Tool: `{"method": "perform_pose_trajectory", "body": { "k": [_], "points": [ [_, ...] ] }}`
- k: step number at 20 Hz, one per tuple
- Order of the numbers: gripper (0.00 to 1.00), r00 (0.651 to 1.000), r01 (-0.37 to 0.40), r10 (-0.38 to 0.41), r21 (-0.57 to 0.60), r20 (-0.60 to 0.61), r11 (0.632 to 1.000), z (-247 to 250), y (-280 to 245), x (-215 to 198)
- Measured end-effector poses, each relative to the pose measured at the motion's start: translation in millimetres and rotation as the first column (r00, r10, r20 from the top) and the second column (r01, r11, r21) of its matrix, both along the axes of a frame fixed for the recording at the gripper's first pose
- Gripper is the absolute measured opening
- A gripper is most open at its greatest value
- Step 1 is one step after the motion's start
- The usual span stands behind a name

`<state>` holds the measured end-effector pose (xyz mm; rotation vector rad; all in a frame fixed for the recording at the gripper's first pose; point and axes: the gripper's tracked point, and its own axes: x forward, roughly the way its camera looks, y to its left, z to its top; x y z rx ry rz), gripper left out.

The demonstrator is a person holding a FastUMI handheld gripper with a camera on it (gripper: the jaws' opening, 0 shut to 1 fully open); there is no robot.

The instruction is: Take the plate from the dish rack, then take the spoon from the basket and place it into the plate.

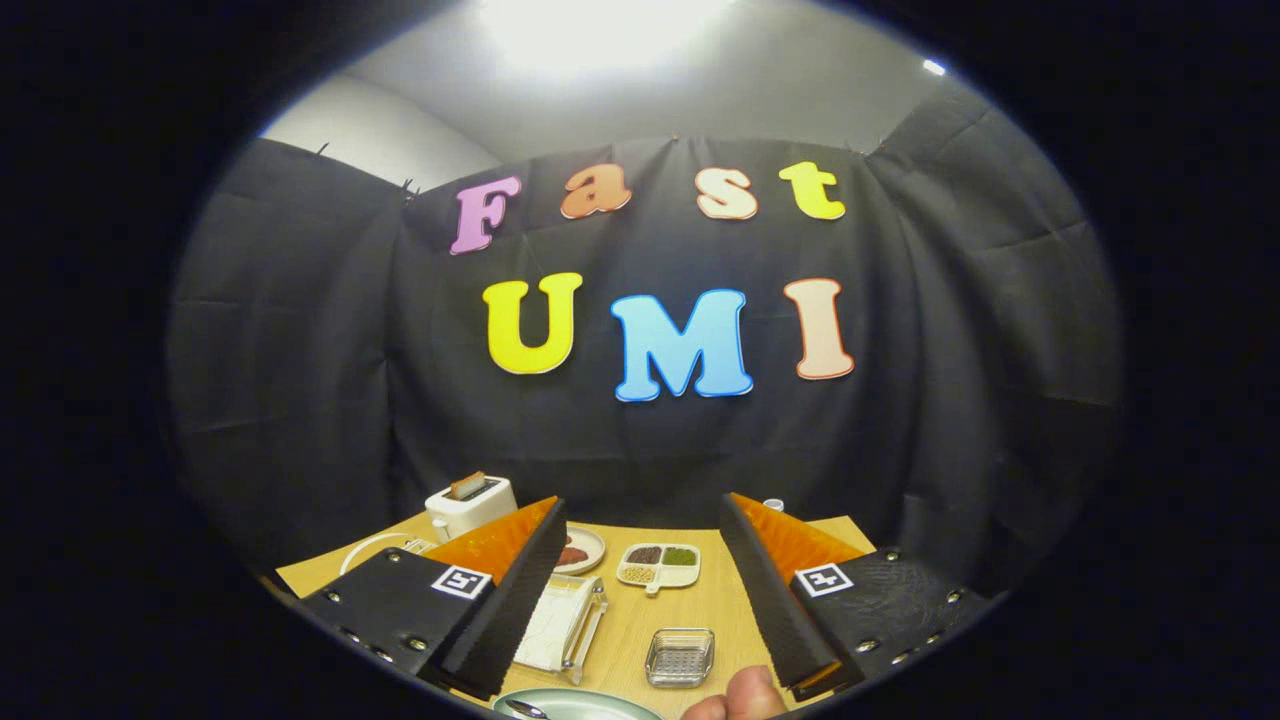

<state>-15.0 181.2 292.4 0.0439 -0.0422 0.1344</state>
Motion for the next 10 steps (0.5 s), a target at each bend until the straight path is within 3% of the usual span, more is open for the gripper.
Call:
{"method": "perform_pose_trajectory", "body": {
  "k": [3, 10],
  "points": [
    [0.95, 0.997, 0.074, -0.074, 0.013, 0.027, 0.997, 5, -23, 5],
    [0.95, 0.995, 0.092, -0.093, 0.017, 0.032, 0.996, 3, -40, -11]
  ]
}}
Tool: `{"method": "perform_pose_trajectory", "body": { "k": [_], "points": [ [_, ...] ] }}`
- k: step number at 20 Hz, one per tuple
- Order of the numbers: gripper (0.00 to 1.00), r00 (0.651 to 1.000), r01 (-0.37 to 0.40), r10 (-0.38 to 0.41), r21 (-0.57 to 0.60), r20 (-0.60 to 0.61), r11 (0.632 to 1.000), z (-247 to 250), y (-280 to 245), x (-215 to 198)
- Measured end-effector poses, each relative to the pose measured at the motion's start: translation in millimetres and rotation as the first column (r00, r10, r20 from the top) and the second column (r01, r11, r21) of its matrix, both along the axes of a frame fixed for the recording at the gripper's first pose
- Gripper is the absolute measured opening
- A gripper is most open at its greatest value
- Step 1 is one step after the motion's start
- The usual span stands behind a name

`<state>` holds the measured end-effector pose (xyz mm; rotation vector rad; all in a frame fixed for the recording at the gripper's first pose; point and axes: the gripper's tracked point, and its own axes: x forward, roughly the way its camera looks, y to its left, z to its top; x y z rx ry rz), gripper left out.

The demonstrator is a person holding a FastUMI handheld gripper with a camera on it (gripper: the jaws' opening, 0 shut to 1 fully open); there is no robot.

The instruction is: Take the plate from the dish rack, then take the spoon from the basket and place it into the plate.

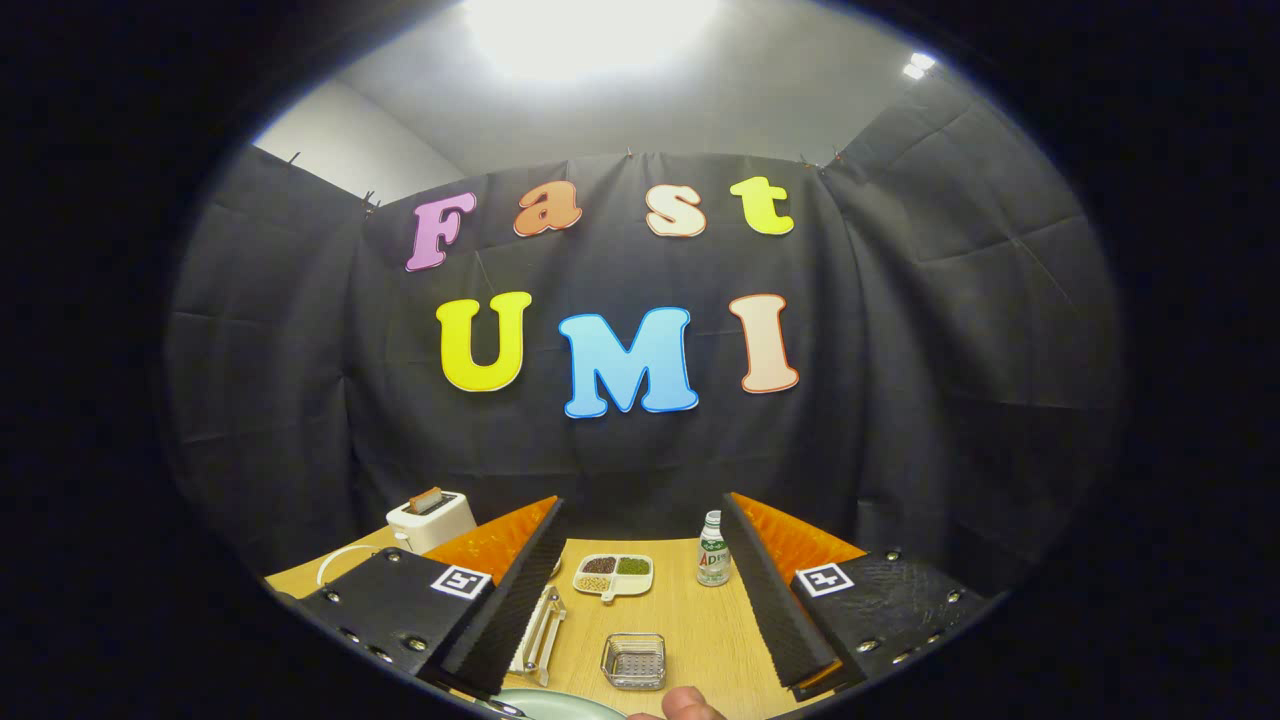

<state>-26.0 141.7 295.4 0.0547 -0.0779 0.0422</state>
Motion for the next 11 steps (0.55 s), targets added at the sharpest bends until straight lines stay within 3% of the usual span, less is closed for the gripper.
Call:
{"method": "perform_pose_trajectory", "body": {
  "k": [2, 11],
  "points": [
    [0.95, 0.999, -0.049, 0.049, 0.014, 0.011, 0.999, 3, 6, -5],
    [0.95, 0.997, -0.071, 0.072, 0.040, -0.013, 0.997, -5, -8, -1]
  ]
}}
